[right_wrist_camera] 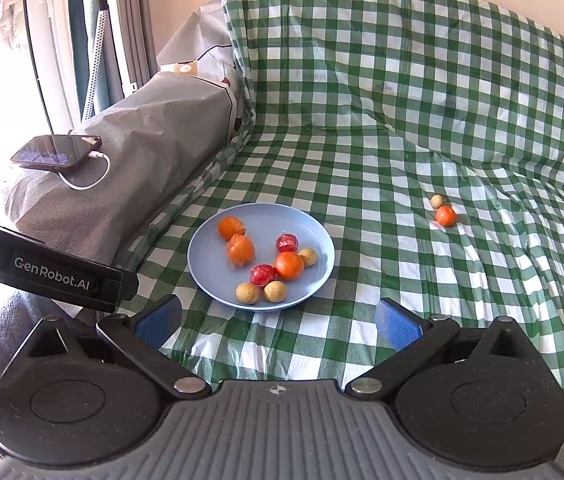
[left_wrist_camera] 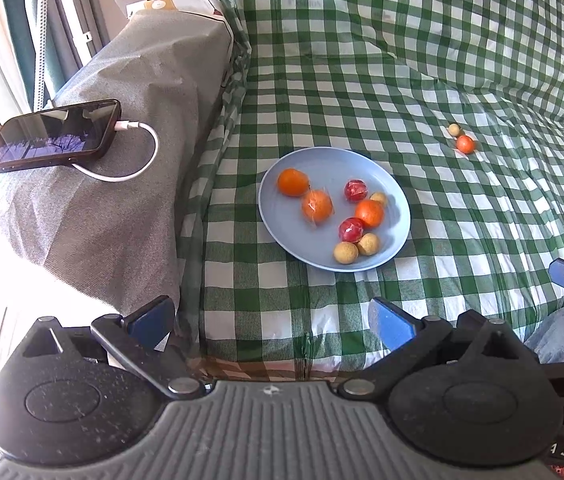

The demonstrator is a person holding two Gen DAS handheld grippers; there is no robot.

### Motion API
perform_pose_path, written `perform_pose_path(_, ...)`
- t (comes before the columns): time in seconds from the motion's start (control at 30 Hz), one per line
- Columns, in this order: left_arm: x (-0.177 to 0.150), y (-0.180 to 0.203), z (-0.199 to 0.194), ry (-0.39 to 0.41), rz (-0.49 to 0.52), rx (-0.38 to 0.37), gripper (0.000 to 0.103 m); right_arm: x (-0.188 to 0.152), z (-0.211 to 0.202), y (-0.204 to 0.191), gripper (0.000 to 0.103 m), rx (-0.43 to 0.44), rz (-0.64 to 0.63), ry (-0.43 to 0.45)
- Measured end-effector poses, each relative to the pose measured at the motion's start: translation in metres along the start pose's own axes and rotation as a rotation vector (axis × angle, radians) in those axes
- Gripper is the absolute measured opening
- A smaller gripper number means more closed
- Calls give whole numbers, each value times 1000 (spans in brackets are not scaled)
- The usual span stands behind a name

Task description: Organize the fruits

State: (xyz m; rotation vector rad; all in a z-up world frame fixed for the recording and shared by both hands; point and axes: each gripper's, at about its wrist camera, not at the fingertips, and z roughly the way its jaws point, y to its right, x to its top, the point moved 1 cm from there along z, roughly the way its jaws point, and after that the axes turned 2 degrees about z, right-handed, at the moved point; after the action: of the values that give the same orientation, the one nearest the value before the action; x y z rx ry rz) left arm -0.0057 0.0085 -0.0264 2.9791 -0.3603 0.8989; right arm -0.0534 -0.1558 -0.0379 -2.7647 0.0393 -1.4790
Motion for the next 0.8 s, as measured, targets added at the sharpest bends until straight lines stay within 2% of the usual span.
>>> perform_pose_path(0.47,17,13,17,-36,14,15,103,2,17,17,102,-8,63,-25)
perform_pose_path(0.67,44,21,28,-45,-7,-14,103,7,28,36,102,-41,114,-25)
perform_pose_path(0.8,69,35,35,-16,5,-31,103,12,36,55,102,-78,147,-21)
